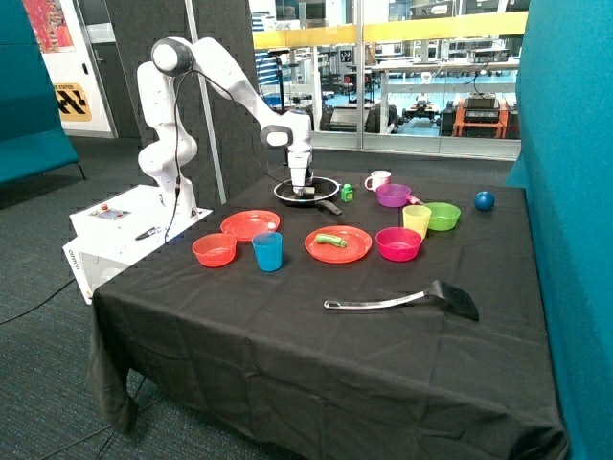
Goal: Serve the vegetables in different plates
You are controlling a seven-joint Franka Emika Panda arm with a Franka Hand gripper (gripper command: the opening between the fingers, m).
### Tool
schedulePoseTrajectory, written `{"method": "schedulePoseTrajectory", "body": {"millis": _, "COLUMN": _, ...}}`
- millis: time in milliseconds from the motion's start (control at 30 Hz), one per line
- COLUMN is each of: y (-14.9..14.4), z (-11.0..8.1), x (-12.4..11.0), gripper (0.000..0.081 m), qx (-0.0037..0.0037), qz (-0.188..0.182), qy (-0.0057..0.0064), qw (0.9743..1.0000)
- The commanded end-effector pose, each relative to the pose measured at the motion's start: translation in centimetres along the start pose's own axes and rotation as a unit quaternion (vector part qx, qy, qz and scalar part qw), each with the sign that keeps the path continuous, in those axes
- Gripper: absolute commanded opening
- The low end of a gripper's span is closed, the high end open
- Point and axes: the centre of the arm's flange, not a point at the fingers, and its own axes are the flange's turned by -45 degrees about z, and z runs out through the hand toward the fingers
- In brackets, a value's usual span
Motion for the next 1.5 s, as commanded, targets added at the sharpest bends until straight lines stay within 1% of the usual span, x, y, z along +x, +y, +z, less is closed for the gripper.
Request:
{"method": "schedulePoseTrajectory", "body": {"millis": 0, "y": 0.2, "z": -0.5, "x": 0.3, "gripper": 0.0, "qx": -0.00014, "qz": 0.006, "qy": -0.0014, "qw": 1.0}}
{"method": "schedulePoseTrajectory", "body": {"millis": 233, "y": 0.4, "z": -1.0, "x": 0.2, "gripper": 0.0, "qx": -0.00014, "qz": 0.006, "qy": -0.0014, "qw": 1.0}}
{"method": "schedulePoseTrajectory", "body": {"millis": 333, "y": 0.6, "z": -1.8, "x": 0.2, "gripper": 0.0, "qx": -0.00014, "qz": 0.007, "qy": -0.0014, "qw": 1.0}}
{"method": "schedulePoseTrajectory", "body": {"millis": 400, "y": 0.7, "z": -2.4, "x": 0.4, "gripper": 0.0, "qx": -0.00013, "qz": 0.004, "qy": -0.0014, "qw": 1.0}}
{"method": "schedulePoseTrajectory", "body": {"millis": 467, "y": 0.9, "z": -3.8, "x": 0.8, "gripper": 0.0, "qx": -0.00013, "qz": 0.0, "qy": -0.0014, "qw": 1.0}}
{"method": "schedulePoseTrajectory", "body": {"millis": 567, "y": 1.0, "z": -4.7, "x": 1.0, "gripper": 0.0, "qx": -0.00013, "qz": -0.001, "qy": -0.0014, "qw": 1.0}}
{"method": "schedulePoseTrajectory", "body": {"millis": 700, "y": 1.7, "z": -6.4, "x": 1.7, "gripper": 0.0, "qx": -0.00012, "qz": -0.004, "qy": -0.0014, "qw": 1.0}}
{"method": "schedulePoseTrajectory", "body": {"millis": 867, "y": 3.7, "z": -8.7, "x": 2.4, "gripper": 0.0, "qx": -0.00013, "qz": 0.001, "qy": -0.0014, "qw": 1.0}}
{"method": "schedulePoseTrajectory", "body": {"millis": 1033, "y": 6.3, "z": -10.5, "x": 2.2, "gripper": 0.0, "qx": -0.00014, "qz": 0.011, "qy": -0.0014, "qw": 0.9999}}
{"method": "schedulePoseTrajectory", "body": {"millis": 1300, "y": 11.4, "z": -12.3, "x": 0.5, "gripper": 0.0, "qx": -0.00019, "qz": 0.045, "qy": -0.0014, "qw": 0.999}}
{"method": "schedulePoseTrajectory", "body": {"millis": 1467, "y": 14.8, "z": -12.9, "x": -1.2, "gripper": 0.0, "qx": -0.00022, "qz": 0.067, "qy": -0.0014, "qw": 0.9978}}
